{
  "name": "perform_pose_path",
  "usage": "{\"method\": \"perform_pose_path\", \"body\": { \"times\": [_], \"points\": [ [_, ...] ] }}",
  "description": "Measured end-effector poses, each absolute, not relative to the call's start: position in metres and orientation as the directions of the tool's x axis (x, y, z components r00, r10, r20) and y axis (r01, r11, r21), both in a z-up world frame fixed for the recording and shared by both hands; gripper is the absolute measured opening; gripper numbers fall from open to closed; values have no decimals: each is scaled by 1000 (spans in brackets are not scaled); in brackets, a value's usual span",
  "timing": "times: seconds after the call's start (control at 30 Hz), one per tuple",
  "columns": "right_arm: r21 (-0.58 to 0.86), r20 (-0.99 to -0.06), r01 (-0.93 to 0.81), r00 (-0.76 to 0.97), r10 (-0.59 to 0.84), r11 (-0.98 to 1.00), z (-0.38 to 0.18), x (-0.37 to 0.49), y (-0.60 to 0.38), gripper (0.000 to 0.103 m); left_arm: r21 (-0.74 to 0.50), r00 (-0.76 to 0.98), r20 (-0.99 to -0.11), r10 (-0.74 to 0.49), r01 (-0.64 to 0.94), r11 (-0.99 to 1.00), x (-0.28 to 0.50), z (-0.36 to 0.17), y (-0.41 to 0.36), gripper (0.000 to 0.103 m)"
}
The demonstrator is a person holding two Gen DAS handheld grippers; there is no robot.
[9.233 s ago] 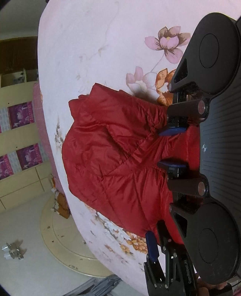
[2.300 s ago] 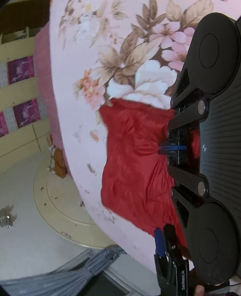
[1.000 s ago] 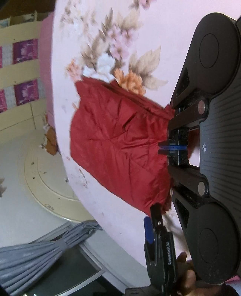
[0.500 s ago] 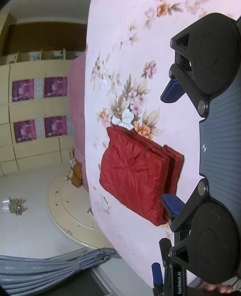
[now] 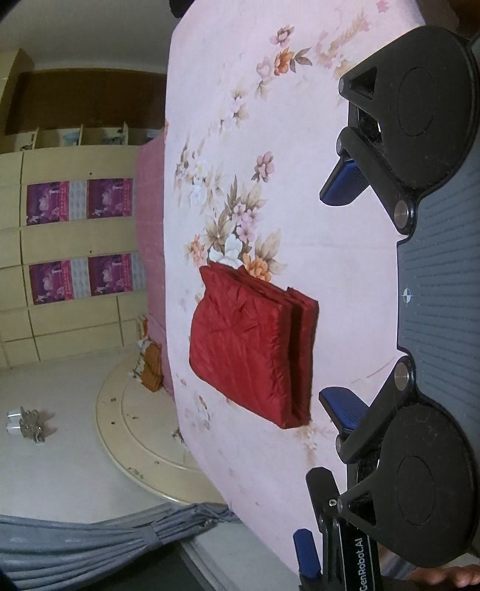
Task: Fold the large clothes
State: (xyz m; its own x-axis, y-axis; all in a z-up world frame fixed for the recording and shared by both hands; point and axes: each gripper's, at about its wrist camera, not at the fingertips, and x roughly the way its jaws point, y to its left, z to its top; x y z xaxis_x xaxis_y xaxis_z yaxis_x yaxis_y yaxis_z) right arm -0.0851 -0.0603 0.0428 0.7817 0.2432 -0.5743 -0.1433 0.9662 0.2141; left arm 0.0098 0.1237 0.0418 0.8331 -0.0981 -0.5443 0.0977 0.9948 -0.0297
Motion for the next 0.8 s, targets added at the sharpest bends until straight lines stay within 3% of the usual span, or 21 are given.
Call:
{"method": "perform_pose_path", "body": {
  "times": [0.8],
  "points": [
    [203,-557,-146,796,237,968,53,-98,-65,103,-20,847,-522,-103,109,994,0,48,121,103]
  ]
}}
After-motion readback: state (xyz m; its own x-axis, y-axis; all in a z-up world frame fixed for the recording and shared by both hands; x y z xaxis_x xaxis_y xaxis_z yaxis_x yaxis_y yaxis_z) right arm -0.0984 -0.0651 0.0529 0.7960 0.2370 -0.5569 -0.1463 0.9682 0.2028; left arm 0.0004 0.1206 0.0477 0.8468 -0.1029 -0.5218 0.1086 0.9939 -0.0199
